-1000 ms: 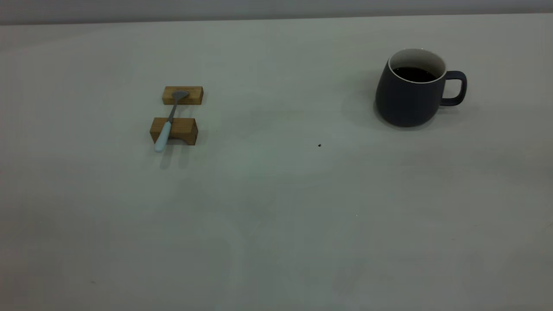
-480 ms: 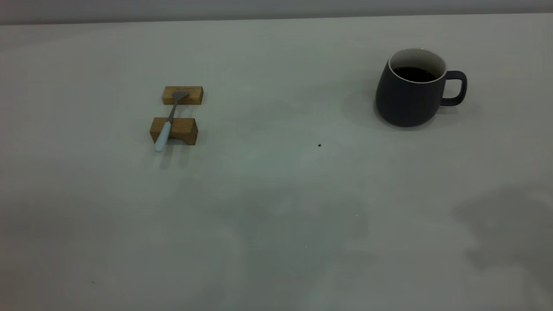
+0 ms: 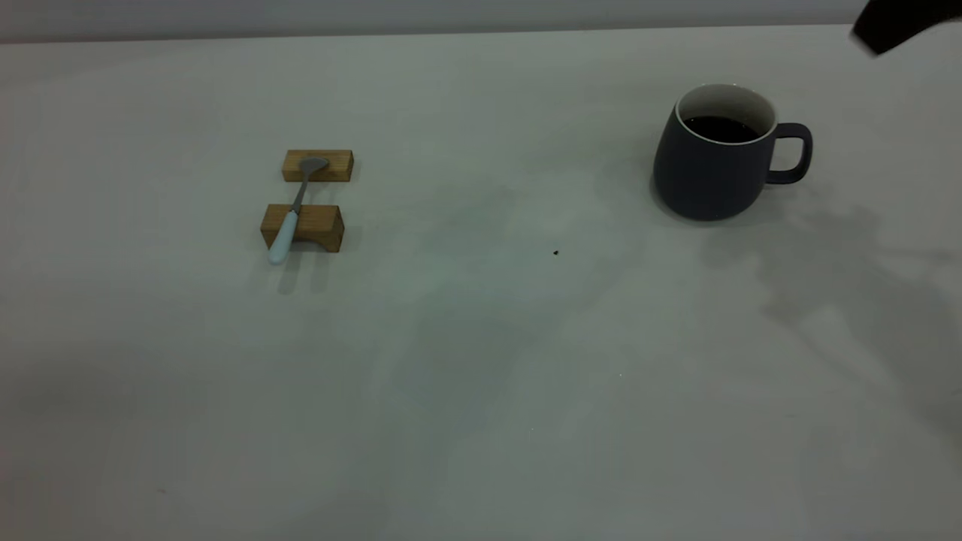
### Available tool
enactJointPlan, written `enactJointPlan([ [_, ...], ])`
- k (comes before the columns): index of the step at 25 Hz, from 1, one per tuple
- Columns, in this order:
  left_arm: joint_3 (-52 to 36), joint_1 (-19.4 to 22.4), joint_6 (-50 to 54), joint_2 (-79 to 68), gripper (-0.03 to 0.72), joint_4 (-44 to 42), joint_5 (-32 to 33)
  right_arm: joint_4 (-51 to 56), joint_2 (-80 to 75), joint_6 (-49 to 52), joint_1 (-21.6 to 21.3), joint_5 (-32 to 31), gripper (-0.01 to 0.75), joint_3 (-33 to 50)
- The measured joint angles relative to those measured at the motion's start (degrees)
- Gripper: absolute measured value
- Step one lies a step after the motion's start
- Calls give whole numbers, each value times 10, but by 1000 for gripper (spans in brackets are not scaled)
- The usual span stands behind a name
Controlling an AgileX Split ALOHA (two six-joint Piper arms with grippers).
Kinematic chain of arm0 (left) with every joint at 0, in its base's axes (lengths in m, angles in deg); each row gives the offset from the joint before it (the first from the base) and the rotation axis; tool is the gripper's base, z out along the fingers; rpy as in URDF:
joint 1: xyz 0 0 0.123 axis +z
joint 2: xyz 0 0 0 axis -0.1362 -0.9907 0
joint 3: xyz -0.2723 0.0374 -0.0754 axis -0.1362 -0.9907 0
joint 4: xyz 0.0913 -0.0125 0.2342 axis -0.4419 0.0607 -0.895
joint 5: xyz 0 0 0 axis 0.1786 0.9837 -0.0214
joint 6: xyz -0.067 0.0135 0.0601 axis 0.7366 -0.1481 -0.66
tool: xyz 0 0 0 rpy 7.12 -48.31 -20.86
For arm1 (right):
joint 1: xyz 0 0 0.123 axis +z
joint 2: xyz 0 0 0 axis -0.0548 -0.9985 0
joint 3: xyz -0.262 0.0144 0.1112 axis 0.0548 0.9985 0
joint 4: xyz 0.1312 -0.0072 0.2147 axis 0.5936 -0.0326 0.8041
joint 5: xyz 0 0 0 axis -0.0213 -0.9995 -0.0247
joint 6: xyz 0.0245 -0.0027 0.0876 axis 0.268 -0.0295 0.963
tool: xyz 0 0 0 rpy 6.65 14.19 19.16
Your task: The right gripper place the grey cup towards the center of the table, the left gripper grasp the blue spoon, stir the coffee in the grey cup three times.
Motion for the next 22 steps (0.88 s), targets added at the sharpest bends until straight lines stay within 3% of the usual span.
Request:
enactJointPlan([
  [5, 0, 0, 0, 0, 483, 0, 0, 36, -134, -242, -24, 4, 591, -83],
  [13, 0, 0, 0, 0, 483, 0, 0, 198, -256, -580, -73, 4, 591, -161],
  [22, 0, 0, 0, 0, 483, 0, 0, 249, -328, -629, -83, -8, 580, -218],
])
